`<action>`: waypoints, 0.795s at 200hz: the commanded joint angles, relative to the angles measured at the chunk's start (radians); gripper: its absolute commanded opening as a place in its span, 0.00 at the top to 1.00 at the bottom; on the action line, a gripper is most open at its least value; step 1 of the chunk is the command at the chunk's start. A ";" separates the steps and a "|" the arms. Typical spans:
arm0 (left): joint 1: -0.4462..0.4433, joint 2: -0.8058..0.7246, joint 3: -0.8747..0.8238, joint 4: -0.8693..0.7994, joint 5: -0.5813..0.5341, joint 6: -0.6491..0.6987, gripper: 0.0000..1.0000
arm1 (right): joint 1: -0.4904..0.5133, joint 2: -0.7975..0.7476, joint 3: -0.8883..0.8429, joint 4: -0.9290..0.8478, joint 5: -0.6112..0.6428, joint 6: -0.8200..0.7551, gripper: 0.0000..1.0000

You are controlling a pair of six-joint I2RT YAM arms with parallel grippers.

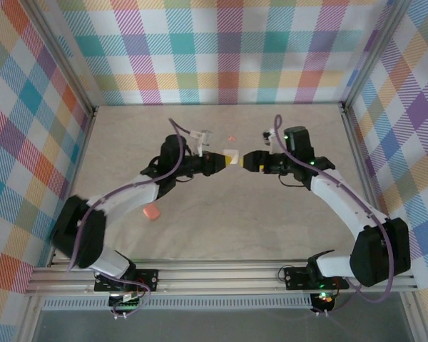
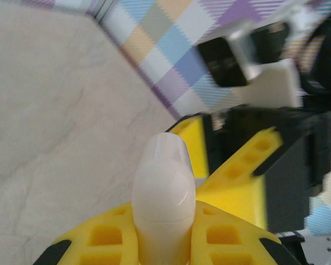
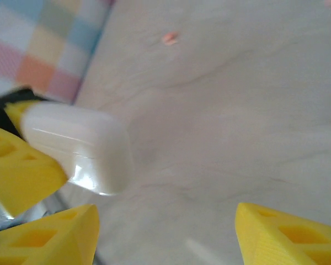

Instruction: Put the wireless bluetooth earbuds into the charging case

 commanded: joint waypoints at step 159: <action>-0.207 0.747 0.712 -0.550 -0.459 -0.083 0.72 | -0.209 0.170 -0.042 -0.027 0.107 0.028 0.36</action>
